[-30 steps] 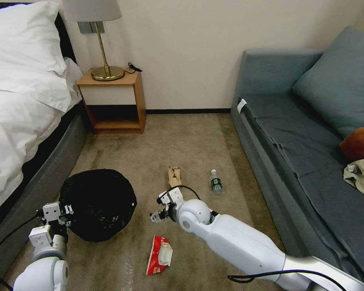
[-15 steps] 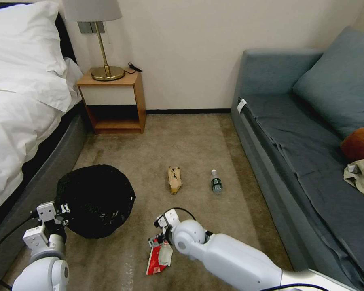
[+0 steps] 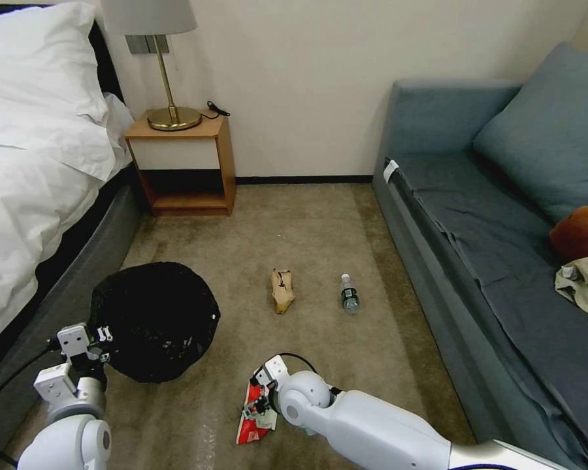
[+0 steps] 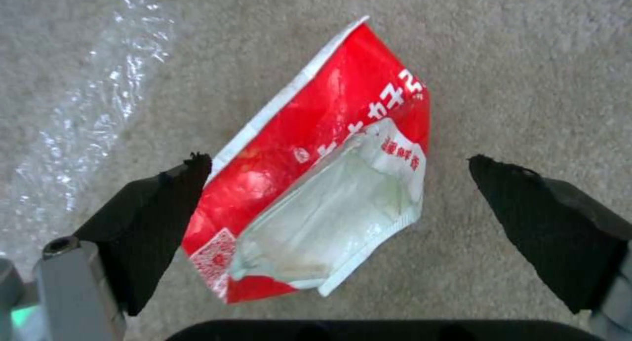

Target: Pick up the trash bin, then pick up the garbage on the floor and place it into the trash bin.

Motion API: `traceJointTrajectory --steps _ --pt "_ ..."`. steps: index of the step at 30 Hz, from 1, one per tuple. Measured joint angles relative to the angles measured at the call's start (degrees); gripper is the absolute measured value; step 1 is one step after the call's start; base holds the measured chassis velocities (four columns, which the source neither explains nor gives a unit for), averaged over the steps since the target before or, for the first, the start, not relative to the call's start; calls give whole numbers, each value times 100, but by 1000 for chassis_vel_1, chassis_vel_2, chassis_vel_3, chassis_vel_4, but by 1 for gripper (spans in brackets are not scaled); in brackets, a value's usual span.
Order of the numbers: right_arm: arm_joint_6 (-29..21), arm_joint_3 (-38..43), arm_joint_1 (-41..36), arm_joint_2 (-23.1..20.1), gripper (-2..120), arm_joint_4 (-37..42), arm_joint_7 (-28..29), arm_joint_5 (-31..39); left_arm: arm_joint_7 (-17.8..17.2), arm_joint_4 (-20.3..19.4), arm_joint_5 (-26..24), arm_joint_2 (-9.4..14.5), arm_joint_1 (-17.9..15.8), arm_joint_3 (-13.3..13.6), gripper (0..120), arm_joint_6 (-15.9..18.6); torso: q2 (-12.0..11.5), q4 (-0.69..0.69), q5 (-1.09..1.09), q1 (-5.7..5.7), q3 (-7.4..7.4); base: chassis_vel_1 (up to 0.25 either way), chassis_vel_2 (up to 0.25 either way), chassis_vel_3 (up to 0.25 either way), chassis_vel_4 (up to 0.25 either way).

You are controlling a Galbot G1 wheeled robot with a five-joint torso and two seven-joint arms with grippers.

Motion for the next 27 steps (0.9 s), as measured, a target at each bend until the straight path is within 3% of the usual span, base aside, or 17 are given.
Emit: traceJointTrajectory --steps 18,27 --pt "4 88 -81 41 99 -422 -514 -451 20 -63 62 -47 53 47 4 -1 0 0 0 0 0 0 0 0 0" --pt "5 116 -111 45 70 -449 -700 -503 22 -69 49 -45 69 53 4 -4 0 0 0 0 0 0 0 0 0"
